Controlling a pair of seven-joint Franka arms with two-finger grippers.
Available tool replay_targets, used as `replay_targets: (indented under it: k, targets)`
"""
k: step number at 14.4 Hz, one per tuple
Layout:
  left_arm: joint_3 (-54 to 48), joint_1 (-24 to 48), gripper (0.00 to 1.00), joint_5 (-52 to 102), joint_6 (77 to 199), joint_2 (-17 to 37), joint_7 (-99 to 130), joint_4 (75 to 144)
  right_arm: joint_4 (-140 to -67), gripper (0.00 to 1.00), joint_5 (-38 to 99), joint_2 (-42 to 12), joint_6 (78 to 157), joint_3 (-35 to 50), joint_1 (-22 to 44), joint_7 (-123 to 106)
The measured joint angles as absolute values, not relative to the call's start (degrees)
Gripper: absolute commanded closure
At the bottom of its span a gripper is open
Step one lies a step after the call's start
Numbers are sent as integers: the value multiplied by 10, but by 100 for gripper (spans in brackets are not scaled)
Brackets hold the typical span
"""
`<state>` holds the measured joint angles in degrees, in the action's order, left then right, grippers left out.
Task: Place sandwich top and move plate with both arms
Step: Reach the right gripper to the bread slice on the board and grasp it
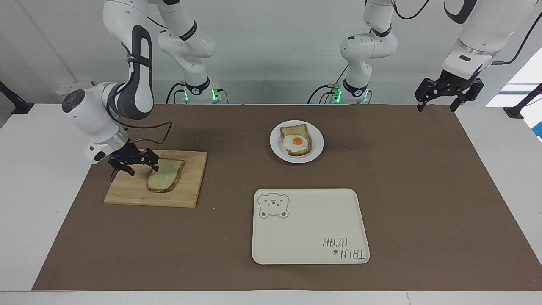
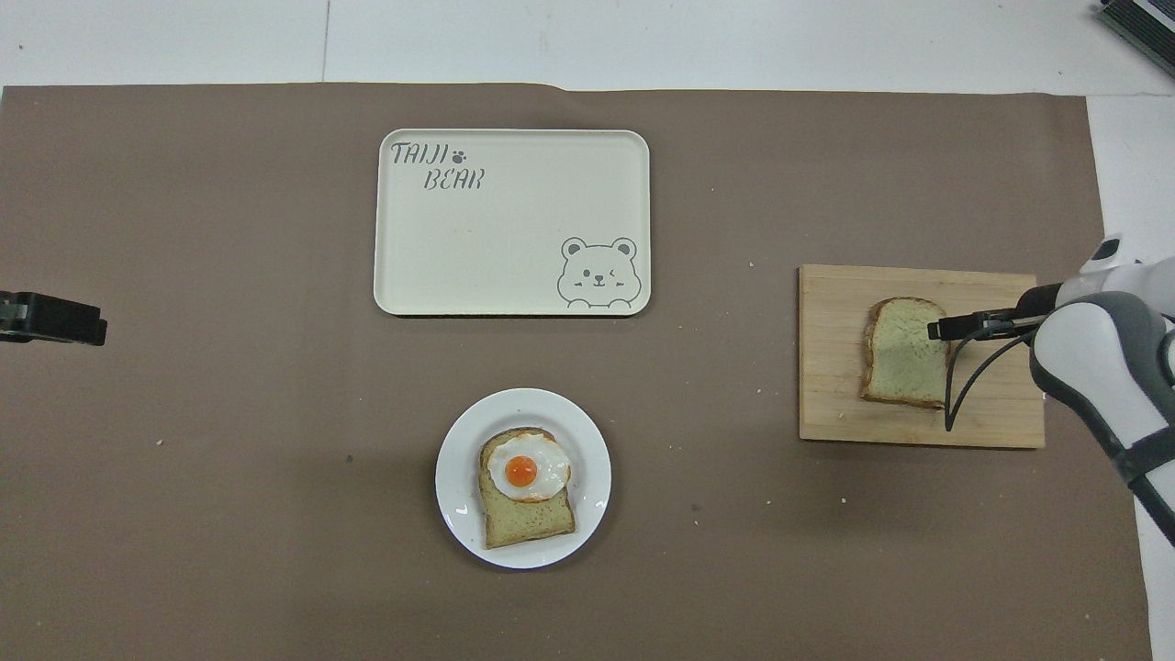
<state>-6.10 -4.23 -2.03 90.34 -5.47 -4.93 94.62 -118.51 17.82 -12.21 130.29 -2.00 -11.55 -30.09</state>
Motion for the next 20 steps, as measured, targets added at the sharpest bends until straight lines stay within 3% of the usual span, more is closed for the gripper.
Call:
replay_targets:
  k: [15, 18, 20]
  targets:
    - [-61, -42, 0, -20, 903, -55, -49, 946, -1193, 3, 183, -146, 1344, -14, -104, -307]
    - [-61, -42, 0, -20, 903, -55, -49, 946, -1194, 37, 183, -146, 1344, -14, -104, -307]
    - [-61, -42, 0, -20, 903, -55, -49, 946, -1194, 67, 184, -146, 1344, -14, -104, -307]
